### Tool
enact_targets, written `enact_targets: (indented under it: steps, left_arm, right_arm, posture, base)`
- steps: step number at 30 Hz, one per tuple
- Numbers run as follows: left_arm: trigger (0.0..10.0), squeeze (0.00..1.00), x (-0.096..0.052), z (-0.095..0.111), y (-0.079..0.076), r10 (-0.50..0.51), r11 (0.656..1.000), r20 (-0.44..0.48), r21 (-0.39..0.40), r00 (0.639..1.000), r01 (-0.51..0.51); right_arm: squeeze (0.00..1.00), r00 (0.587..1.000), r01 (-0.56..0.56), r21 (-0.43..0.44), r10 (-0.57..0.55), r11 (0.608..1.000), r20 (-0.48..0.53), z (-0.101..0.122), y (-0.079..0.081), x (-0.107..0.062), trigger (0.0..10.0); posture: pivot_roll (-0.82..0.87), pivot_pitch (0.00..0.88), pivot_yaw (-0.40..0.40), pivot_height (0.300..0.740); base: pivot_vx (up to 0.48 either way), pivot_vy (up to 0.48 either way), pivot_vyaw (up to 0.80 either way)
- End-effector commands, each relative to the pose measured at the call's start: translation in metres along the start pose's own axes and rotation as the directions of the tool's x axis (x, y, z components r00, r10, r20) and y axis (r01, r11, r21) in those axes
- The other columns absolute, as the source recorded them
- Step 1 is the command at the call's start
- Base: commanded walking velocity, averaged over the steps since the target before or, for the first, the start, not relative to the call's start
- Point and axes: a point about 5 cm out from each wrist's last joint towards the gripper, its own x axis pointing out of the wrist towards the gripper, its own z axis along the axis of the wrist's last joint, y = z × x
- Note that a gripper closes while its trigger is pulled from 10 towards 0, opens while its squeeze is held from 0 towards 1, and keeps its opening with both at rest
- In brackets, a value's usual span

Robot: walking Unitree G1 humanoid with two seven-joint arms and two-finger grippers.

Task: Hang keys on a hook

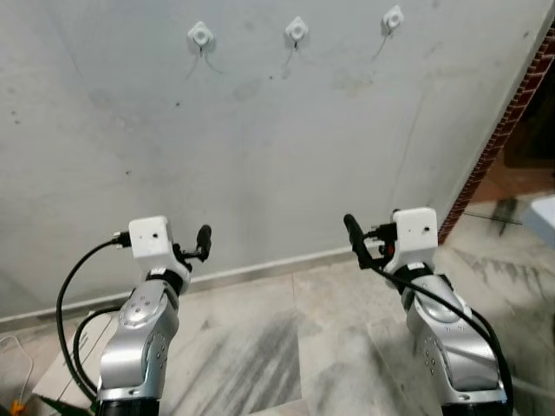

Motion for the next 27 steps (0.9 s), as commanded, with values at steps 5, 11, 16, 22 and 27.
enact_targets:
  steps: [5,11,16,22,27]
  left_arm:
    - [10.0,0.00,-0.0008,-0.0009,0.0023,-0.008,1.000,-0.027,0.000,1.000,0.008]
    - [10.0,0.00,-0.0008,-0.0011,-0.0008,-0.021,1.000,-0.030,-0.005,0.999,0.021]
    - [10.0,0.00,-0.0004,-0.0007,-0.0020,-0.031,1.000,-0.032,-0.001,0.999,0.031]
    - [10.0,0.00,-0.0002,-0.0020,-0.0025,-0.037,0.999,-0.046,0.003,0.998,0.037]
    - [10.0,0.00,-0.0004,-0.0016,-0.0022,-0.033,0.999,-0.044,0.008,0.999,0.033]
  right_arm:
    - [0.00,1.000,-0.006,-0.001,0.006,1.000,0.008,0.0029,0.0030,0.0012,10.0]
    - [0.00,1.000,-0.003,-0.002,0.003,1.000,0.006,0.0027,0.0029,0.0012,10.0]
    - [0.00,1.000,-0.001,-0.003,0.001,1.000,0.005,0.0027,0.0027,0.0015,10.0]
    - [0.00,1.000,0.004,-0.006,-0.004,1.000,0.001,0.0020,0.0021,0.0018,10.0]
    - [0.00,1.000,0.005,-0.006,-0.005,1.000,-0.001,0.0018,0.0020,0.0015,10.0]
  posture:
    - [-0.01,0.043,0.038,0.740]
    - [-0.01,0.043,0.038,0.740]
    - [-0.01,0.045,0.039,0.740]
    - [-0.01,0.045,0.039,0.740]
    - [-0.01,0.051,0.039,0.740]
  base:
    - [0.000,0.000,0.00]
    - [0.000,0.000,0.00]
    - [0.000,0.000,0.00]
    - [0.000,0.000,0.00]
    - [-0.235,0.000,0.00]
